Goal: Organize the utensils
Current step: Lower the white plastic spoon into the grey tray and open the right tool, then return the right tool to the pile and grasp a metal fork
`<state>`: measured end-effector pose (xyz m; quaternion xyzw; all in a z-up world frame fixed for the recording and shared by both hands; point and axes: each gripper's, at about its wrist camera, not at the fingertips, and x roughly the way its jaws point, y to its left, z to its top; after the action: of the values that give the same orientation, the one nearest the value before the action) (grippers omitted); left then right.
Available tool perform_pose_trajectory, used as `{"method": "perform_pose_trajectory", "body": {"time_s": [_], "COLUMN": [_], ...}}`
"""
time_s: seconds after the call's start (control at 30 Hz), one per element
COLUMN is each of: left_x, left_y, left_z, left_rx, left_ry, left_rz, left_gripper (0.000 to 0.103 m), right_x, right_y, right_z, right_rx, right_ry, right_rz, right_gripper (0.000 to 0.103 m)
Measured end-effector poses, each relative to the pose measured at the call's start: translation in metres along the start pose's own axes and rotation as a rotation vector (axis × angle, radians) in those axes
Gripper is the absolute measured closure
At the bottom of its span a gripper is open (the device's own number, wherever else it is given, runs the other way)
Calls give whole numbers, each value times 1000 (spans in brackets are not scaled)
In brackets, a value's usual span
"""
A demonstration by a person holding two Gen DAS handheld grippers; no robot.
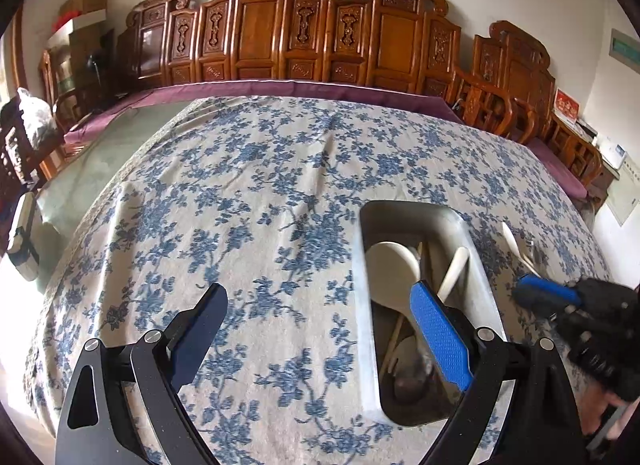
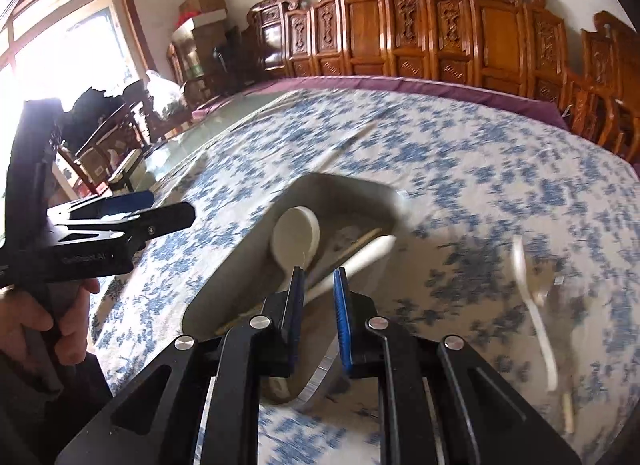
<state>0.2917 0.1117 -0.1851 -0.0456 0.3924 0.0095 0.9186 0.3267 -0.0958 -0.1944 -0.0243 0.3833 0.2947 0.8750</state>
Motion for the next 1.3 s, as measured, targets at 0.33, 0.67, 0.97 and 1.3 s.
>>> {"method": "perform_pose_trajectory", "body": {"time_s": [0.33, 0.67, 0.97, 1.3], "left_x": [2, 2, -1, 5], "left_y": [-39, -99, -133, -141], "left_z": [-1, -15, -30, -38], "left_rx": [44, 132, 195, 163], "left_ry": [-3, 5, 15, 18], "left_rz": [-80, -157, -199, -223], "left_gripper": [8, 8, 8, 8], "right_x": [-55, -63, -30, -5], "right_y": [-67, -146, -157, -173], "right_z": [-23, -63, -76, -73], "right_rx": [-9, 106, 113, 138], "right_ry": [-21, 24, 110, 148], "right_rz": [-174, -289, -275, -255], "right_gripper": [80, 79, 80, 79]}}
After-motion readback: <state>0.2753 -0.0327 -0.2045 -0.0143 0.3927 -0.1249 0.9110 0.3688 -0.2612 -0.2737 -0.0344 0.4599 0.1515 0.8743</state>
